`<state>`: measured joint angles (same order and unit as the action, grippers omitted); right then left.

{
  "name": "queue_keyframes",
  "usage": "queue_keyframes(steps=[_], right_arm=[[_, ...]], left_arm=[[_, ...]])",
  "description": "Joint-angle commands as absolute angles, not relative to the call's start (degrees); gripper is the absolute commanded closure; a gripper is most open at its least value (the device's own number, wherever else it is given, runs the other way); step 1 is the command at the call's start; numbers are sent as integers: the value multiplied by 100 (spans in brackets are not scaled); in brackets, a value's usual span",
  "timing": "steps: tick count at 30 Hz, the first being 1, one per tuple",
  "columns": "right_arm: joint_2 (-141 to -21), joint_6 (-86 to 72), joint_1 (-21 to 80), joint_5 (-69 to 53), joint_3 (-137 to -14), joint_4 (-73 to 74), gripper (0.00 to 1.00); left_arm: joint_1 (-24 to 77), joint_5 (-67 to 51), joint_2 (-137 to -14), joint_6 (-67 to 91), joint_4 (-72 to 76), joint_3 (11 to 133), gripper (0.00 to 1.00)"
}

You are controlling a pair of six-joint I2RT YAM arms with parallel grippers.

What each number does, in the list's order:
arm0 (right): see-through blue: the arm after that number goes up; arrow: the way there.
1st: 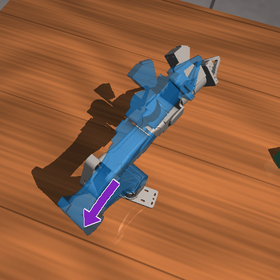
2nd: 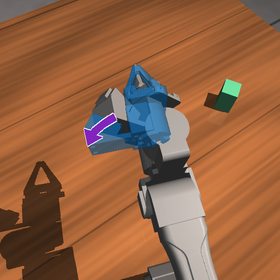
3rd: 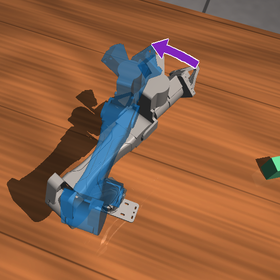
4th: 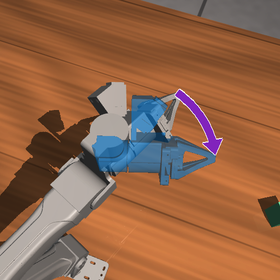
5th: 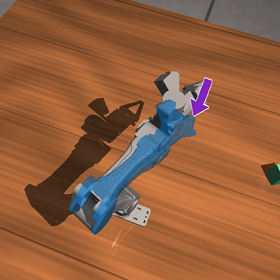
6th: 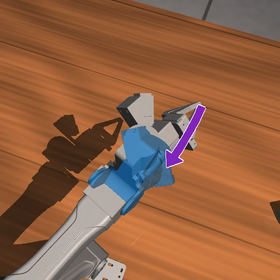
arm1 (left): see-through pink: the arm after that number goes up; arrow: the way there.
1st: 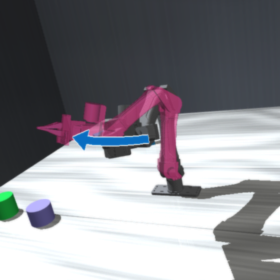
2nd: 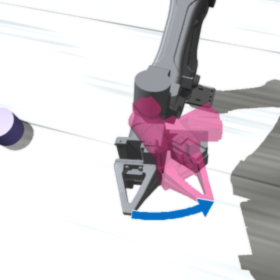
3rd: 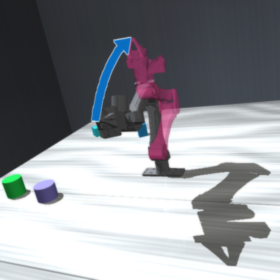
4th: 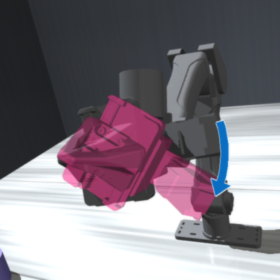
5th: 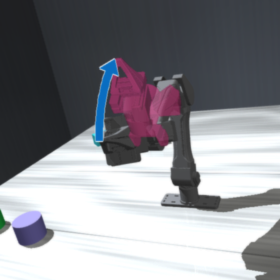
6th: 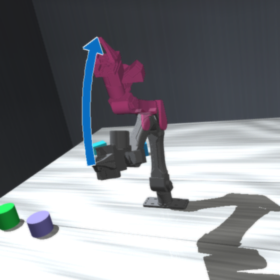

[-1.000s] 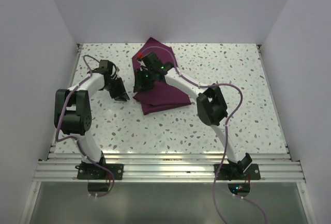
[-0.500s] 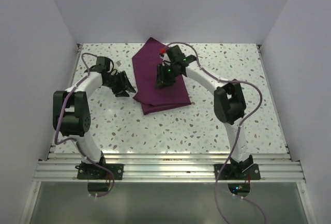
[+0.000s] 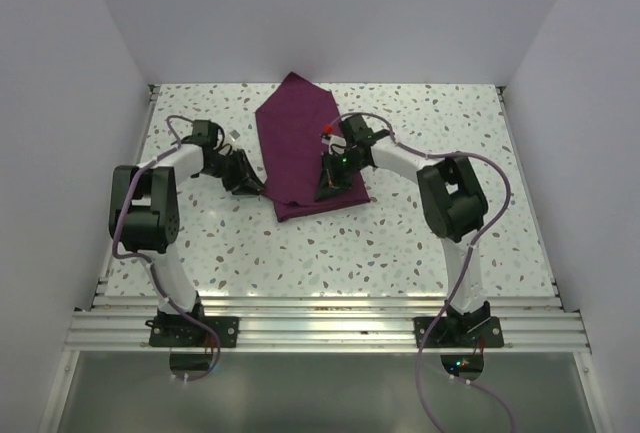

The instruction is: Prepare the surgical pack

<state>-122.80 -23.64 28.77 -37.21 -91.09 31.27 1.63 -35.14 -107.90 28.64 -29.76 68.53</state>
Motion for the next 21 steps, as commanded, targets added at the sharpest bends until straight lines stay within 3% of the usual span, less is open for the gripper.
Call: queue_keyframes(steps=[1, 11, 21], right_arm=[[-11875, -2505, 2795, -4131, -8764, 2681, 100], [-11400, -2777, 2303, -4385, -7946, 2277, 100], [-11320, -2699, 1793, -4535, -7524, 2153, 100]], left_arm=[[158, -3683, -10880, 2918, -2716, 6882, 70], [158, -3350, -10960, 2778, -3005, 7215, 86], [158, -3041, -10152, 3049, -3120, 7506, 73]])
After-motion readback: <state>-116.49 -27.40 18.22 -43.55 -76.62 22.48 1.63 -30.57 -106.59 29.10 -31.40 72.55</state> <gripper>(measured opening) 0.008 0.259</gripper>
